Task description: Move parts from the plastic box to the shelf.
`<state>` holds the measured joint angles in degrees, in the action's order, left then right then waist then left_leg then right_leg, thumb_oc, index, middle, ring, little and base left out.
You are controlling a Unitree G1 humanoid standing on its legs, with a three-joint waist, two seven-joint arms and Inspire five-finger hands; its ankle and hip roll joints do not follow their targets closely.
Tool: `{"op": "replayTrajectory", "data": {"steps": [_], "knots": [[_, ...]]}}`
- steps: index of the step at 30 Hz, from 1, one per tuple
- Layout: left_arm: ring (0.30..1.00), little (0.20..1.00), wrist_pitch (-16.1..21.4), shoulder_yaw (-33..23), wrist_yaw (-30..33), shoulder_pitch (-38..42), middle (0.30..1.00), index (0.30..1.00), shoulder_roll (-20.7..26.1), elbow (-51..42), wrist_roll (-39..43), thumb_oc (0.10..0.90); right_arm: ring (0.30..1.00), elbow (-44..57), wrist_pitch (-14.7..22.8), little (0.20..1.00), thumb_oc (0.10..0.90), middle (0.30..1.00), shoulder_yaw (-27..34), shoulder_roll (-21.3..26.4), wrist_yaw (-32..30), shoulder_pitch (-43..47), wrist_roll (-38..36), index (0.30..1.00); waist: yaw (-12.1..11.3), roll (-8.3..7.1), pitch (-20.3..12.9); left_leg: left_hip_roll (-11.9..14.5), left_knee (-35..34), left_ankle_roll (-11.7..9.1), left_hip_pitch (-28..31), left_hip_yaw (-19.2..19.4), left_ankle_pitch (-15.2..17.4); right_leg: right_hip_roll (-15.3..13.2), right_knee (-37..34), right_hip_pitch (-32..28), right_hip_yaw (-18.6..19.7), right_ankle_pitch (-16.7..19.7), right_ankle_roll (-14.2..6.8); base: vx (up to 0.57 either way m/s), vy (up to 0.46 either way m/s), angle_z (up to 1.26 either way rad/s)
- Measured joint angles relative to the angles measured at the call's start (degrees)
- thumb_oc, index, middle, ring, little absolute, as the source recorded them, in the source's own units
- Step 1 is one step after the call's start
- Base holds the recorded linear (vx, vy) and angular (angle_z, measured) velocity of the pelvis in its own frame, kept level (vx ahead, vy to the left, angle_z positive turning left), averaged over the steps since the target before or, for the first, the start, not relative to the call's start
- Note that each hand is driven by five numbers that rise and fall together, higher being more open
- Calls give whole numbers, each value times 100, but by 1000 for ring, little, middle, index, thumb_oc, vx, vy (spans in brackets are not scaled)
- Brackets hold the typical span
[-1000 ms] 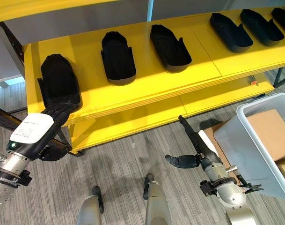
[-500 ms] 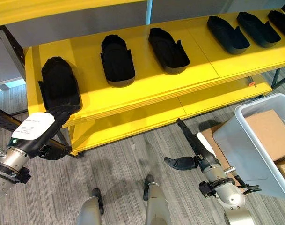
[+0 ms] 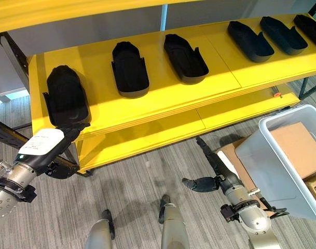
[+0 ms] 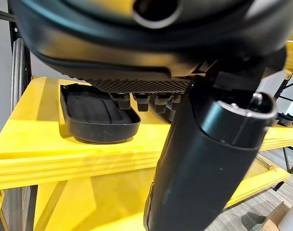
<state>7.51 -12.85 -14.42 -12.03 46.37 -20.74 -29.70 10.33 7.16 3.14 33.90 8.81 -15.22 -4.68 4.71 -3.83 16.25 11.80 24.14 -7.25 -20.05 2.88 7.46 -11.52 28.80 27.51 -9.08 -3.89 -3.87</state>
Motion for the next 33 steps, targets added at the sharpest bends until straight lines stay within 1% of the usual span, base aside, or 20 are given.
{"op": "replayTrajectory", "data": {"steps": [6, 15, 21, 23, 24, 30, 32, 33], "knots": [[1000, 1000, 7, 251, -30, 1, 1000, 1000, -2, 0, 0, 900, 1000, 0, -1, 1000, 900, 1000, 0, 0, 7, -1, -1, 1000, 6, -1, 0, 0, -2, 0, -4, 0, 0, 3, -13, 0, -1, 5, -7, 0, 0, 0], [1000, 1000, 6, 398, -131, 12, 1000, 1000, -4, 59, 0, 900, 1000, 0, -1, 1000, 900, 1000, 0, -2, 7, 1, -1, 1000, 10, -2, -1, 0, -2, 0, -12, 3, 1, 6, -37, -1, 0, 18, -16, 0, 0, 0], [1000, 1000, -8, 398, -129, 81, 1000, 1000, -5, 460, -9, 900, 1000, -1, -4, 1000, 900, 1000, 0, -3, 9, 0, -1, 1000, 12, -3, -2, 0, 2, 0, -13, 2, 1, 5, -36, -1, 0, 19, -16, 0, 0, 0], [1000, 1000, -11, 408, -125, 217, 1000, 1000, -9, 677, -29, 900, 1000, -27, -4, 1000, 900, 1000, -1, -10, 16, 5, -1, 1000, 14, -5, -3, -1, 7, 0, -13, 3, 1, 5, -35, -2, 1, 22, -17, 0, 0, 0], [1000, 1000, -80, 407, -122, 262, 1000, 1000, -9, 738, -46, 900, 1000, -40, -4, 1000, 900, 1000, 0, -12, 18, 6, -1, 1000, 9, -9, -5, -1, 9, 0, -16, 3, 1, 4, -37, -2, 2, 23, -18, 0, 0, 0], [1000, 1000, -130, 437, -57, 502, 1000, 1000, -11, 1152, -52, 900, 1000, -227, -24, 1000, 900, 1000, -2, -46, 44, 35, -2, 1000, 55, -59, -37, -1, 19, -3, -15, 11, 4, 5, -43, -1, 11, 30, -17, 0, 0, 0], [1000, 1000, -131, 494, 16, 541, 1000, 1000, -12, 1251, -106, 900, 1000, -228, -25, 1000, 900, 1000, -3, -46, 44, 33, -2, 1000, 102, -61, -38, 3, 49, -6, -19, 18, 23, 12, -48, -1, 20, 38, -13, -1, 3, -2], [1000, 1000, -132, 581, 39, 637, 1000, 1000, -12, 1357, -120, 900, 1000, -227, -25, 1000, 900, 1000, -3, -47, 47, 31, -2, 1000, 90, -60, -39, 2, 59, -8, -24, 20, 26, 11, -50, -1, 25, 48, -19, 0, 0, 0]]}}
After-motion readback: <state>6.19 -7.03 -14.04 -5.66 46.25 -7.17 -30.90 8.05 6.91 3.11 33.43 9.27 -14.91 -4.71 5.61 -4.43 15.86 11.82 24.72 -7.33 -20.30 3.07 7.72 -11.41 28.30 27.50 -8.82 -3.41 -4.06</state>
